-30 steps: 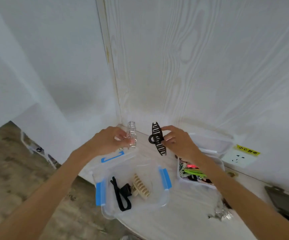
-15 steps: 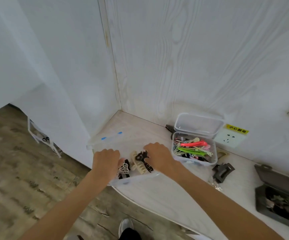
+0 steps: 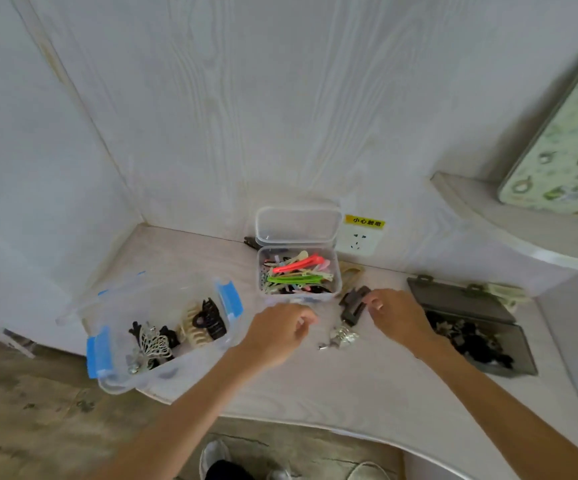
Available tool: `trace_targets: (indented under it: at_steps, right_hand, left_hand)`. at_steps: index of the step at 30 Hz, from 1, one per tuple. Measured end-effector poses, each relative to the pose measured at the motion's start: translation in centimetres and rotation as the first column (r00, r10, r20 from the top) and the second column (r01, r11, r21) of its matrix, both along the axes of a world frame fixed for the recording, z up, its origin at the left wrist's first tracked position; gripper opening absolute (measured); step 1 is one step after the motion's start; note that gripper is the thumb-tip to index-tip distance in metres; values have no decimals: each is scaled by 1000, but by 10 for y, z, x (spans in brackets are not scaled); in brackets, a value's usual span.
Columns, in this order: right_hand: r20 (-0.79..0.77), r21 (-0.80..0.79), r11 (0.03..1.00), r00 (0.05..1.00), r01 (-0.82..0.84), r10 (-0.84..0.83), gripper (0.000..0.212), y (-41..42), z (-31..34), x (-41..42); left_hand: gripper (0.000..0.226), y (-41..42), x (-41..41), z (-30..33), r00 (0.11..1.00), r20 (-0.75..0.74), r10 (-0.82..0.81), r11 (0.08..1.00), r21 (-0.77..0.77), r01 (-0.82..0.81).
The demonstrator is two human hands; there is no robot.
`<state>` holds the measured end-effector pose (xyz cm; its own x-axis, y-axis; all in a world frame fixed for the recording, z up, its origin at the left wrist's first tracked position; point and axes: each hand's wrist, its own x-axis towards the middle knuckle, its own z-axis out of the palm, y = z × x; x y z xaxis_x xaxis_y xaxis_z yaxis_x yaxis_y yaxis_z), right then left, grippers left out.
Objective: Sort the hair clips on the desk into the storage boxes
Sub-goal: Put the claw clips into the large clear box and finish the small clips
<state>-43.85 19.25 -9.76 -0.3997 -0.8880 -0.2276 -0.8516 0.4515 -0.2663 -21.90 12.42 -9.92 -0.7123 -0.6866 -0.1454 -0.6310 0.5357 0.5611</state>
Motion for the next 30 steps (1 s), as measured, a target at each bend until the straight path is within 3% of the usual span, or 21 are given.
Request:
trace_targets:
  at_steps: [4,8,11,13,16,19,21,25,27,30]
  right_hand:
    - [-43,31,999,999,-32,33,63,1,-22,-10]
    - [-83,106,963,962,-249,259,85,-2,-35,-7]
    - [-139,100,972,964,-215,227,79,11,-48,-7]
    - [-258,72,977,943,-199,211,68,19,-55,-13]
    - [-320,117,970,917,-213,240,53,25,-56,-23]
    - [-143,250,952,966,-174,214,49,20,-40,-23]
    - [16,299,946,992,-124,125,51,14,-23,-21]
    - [280,192,978,959,-87,30,53,1,16,0]
    - [345,98,987,935,-125,84,54,-8,32,22]
    - [395,-56,977,894,-207,212,45,-34,48,81]
  left_hand:
    - [43,17,-29,-40,996,27,-88,995,44,87]
    - [55,25,-53,-57,981,112,-156,987,62,150]
    - [36,29,-61,-60,983,159,-96,993,-59,107]
    - [23,27,-58,-60,984,167,-69,988,-123,90]
    - [20,20,-46,-58,981,187,-59,993,-89,77]
    - [21,11,-34,-43,985,174,-9,1000,21,5]
    - [19,10,-22,-24,996,89,22,998,62,-27]
    - [16,25,38,17,978,-133,163,983,-60,-172]
    - [11,27,75,34,917,-231,325,932,-86,-352]
    - [13,18,123,53,753,-303,584,781,-41,-623]
